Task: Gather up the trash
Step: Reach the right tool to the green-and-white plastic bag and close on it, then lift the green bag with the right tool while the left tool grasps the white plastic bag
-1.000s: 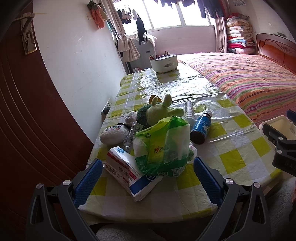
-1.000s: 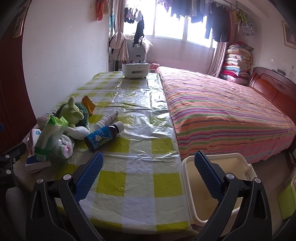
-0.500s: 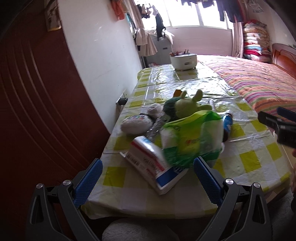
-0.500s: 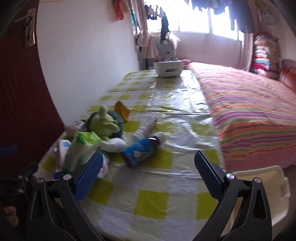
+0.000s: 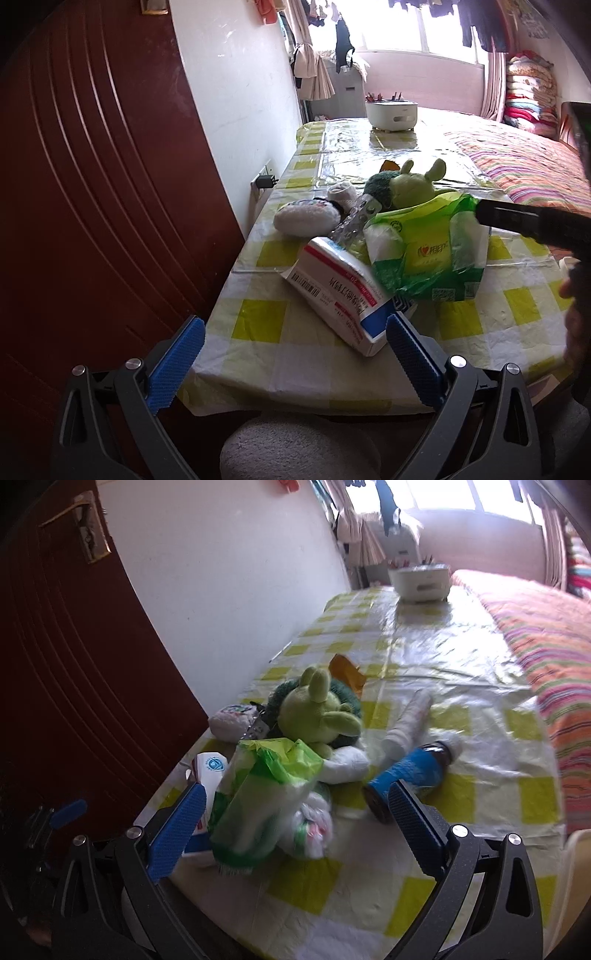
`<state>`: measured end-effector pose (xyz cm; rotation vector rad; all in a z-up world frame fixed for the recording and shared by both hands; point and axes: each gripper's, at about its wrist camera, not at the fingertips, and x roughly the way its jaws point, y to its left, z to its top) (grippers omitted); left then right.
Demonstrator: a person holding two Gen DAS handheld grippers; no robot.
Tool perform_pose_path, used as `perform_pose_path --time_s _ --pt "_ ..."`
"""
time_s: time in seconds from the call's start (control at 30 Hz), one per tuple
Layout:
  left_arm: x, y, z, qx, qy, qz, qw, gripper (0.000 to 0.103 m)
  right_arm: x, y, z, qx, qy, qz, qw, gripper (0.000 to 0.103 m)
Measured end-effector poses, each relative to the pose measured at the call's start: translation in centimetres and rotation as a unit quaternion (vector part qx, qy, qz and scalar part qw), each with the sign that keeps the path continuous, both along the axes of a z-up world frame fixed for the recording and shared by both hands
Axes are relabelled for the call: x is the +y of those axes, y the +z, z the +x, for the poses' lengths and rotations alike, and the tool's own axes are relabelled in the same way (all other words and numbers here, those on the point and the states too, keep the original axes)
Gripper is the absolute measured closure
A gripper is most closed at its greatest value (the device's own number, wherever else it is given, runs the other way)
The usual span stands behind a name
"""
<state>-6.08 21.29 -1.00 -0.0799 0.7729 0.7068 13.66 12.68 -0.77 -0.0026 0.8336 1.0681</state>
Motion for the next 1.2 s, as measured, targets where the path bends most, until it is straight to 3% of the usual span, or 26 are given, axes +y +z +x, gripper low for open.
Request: perform_pose_path --time_s 0.23,0.3,0.33,0.47,0.53,0.73,0.87,1.2 --pt "0.8 -0.3 -0.7 0.004 0.013 0.001 0.9999 0.007 3.2 -2.2 1.4 0.050 0.035 -0.004 0.998 0.010" --pt "0.9 -0.4 -0.8 0.005 0.017 0.002 0.9998 0.007 3.6 -2.3 1.3 0.057 0.046 0.003 0.997 0.032" --pt "1.0 -0.5 -0.8 0.007 0.019 0.002 0.9998 0.007 3.6 -2.4 1.3 0.064 0.052 0.008 0.997 0.057" --pt "1.1 -0.8 -0.9 0.013 0.023 0.001 0.9996 0.007 3.1 -2.5 1.2 0.066 0.056 0.024 0.996 0.080" --pt "1.0 -1.0 -0.8 0.015 0.023 0.002 0.9996 0.007 1.8 -2.0 1.6 0.073 0.046 0.047 0.995 0.085" --pt "1.1 -1.3 -0.4 0.020 0.023 -0.006 0.9995 0.007 -3.5 1.4 2.8 0.069 0.002 0.138 0.988 0.088" --pt "1.1 -1.3 0.3 0.016 0.014 -0.026 0.9994 0.007 -7.0 2.1 4.1 0.107 -0.019 0.181 0.977 0.088" --pt "-2.7 0.3 6.8 0.001 -0.100 -0.041 0.9942 0.007 -13.7 2.9 2.5 0.074 -0.071 0.196 0.975 0.088"
